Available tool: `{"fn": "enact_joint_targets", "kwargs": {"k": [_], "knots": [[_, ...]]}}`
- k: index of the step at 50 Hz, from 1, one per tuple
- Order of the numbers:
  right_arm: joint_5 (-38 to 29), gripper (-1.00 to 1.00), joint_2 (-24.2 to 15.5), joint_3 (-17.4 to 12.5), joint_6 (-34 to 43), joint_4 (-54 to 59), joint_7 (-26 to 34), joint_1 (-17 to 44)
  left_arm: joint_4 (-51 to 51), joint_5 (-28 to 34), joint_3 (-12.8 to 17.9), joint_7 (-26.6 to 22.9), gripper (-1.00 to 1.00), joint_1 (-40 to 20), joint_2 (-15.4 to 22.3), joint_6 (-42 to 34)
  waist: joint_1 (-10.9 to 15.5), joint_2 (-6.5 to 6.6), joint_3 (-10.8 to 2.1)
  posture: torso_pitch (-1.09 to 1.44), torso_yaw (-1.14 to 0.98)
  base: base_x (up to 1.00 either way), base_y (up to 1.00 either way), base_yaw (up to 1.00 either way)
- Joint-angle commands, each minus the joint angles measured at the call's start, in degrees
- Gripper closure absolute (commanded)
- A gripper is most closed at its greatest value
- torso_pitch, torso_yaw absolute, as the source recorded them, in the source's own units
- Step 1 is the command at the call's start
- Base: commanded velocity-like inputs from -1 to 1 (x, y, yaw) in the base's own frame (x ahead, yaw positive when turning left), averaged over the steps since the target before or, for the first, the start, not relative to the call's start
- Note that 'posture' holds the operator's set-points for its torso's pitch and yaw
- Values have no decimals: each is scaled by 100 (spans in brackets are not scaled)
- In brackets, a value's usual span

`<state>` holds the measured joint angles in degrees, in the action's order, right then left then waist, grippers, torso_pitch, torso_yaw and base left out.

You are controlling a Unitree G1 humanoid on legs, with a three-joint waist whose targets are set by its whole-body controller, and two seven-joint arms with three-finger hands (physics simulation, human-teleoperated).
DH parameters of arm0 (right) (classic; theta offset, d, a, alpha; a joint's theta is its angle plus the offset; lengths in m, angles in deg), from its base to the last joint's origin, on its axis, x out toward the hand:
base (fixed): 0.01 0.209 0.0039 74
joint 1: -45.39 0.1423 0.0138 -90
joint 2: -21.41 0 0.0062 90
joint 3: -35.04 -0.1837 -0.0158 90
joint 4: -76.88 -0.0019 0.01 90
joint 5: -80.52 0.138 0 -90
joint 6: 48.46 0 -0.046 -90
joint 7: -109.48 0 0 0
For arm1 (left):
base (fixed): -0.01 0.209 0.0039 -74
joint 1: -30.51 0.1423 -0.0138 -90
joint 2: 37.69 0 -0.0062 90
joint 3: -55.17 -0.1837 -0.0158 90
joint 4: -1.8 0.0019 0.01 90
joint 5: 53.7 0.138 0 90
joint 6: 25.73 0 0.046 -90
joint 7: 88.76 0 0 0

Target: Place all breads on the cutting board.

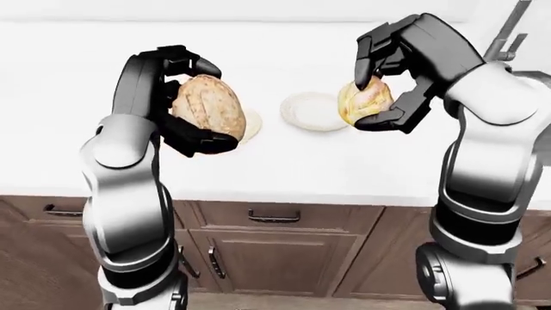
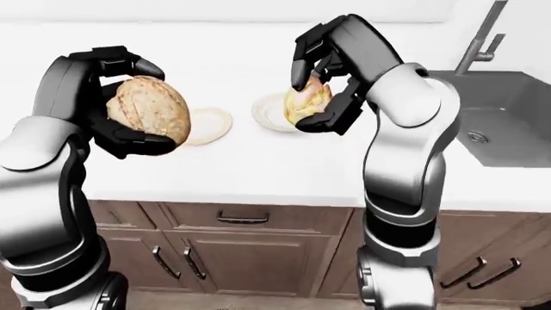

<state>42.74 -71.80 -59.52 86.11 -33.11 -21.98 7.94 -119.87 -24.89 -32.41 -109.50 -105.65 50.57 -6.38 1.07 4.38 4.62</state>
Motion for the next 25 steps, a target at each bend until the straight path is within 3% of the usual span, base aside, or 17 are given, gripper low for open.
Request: {"fn": "enact_joint_targets", "kwargs": {"k": [1, 2, 3, 5, 6, 7, 8, 25], "knots": [[-45, 100, -133, -153, 13, -112, -146, 151, -131, 61, -64, -56, 100, -190, 3, 150, -35, -30, 16, 0, 0, -6, 0, -100], [-50, 100, -151, -139, 36, -122, -137, 165, -103, 74, -61, -74, 100, -202, 4, 167, -155, 60, -95, 0, 0, -4, 0, -100], [-32, 100, -157, -143, 17, -102, -150, 159, -121, 109, -87, -103, 100, -239, 11, 117, -178, 41, -166, 0, 0, -3, 0, -100], [-27, 100, -182, -127, 1, -123, -130, 114, -85, 138, -93, -111, 100, -210, -36, 186, -227, -6, -222, 0, 0, -3, 0, -100], [-23, 100, -179, -139, -68, -76, -196, 91, -99, 164, -99, -127, 100, -193, -52, 181, -98, -42, -233, 0, 0, 0, -100, 0], [-8, 100, -173, -174, -71, -33, -254, 125, -94, 171, -90, -131, 100, -151, -79, 226, -210, 78, -299, 0, 0, 0, -100, 0], [22, 100, -170, -183, -86, -29, -279, 129, -89, 190, -100, -142, 100, -133, -86, 244, -213, 71, -317, 0, 0, 0, -100, 0], [266, 100, -129, -190, -286, 72, -496, -76, 58, 375, -131, -167, 100, 20, -266, 586, 210, -322, -295, 0, 0, 0, -100, 0]]}}
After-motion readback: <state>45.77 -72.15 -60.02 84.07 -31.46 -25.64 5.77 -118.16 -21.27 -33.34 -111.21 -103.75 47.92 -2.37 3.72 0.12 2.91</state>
